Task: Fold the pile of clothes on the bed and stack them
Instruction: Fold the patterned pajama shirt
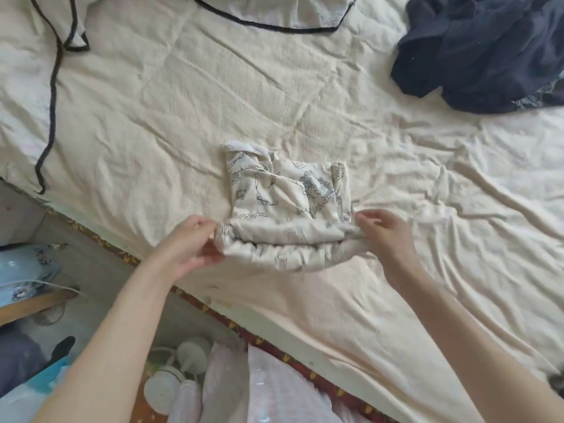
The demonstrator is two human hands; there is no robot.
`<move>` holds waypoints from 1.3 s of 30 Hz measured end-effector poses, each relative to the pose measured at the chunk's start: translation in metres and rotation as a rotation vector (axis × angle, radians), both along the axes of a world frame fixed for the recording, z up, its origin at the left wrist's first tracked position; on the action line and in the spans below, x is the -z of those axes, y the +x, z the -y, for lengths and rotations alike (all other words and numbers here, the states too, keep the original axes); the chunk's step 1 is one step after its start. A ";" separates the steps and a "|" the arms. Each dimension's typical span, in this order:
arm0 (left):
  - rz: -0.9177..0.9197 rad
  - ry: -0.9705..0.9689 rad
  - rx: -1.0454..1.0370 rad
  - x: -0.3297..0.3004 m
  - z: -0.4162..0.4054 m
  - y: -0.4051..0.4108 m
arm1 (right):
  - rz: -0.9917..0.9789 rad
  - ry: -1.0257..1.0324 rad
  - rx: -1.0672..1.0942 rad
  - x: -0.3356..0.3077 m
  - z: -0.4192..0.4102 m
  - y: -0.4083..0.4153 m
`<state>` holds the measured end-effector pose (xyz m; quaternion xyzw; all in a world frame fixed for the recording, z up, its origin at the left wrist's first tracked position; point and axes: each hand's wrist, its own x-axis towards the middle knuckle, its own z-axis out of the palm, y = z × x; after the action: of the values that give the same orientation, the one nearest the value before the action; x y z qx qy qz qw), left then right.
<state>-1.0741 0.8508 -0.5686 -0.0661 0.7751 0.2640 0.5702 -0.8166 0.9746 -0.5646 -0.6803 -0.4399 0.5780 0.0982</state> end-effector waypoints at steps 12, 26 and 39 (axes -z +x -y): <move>-0.300 0.164 0.128 0.065 -0.041 0.005 | 0.159 0.277 -0.244 0.067 -0.026 -0.039; -0.475 0.026 0.065 0.087 -0.067 0.003 | 0.216 -0.015 -0.038 0.097 -0.040 -0.050; -0.189 0.208 0.124 0.059 0.002 0.025 | -0.004 -0.229 0.156 0.060 0.011 -0.015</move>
<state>-1.0487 0.8486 -0.6281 0.0665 0.7965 0.3120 0.5136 -0.8313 0.9632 -0.6244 -0.7180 -0.3168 0.6163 0.0654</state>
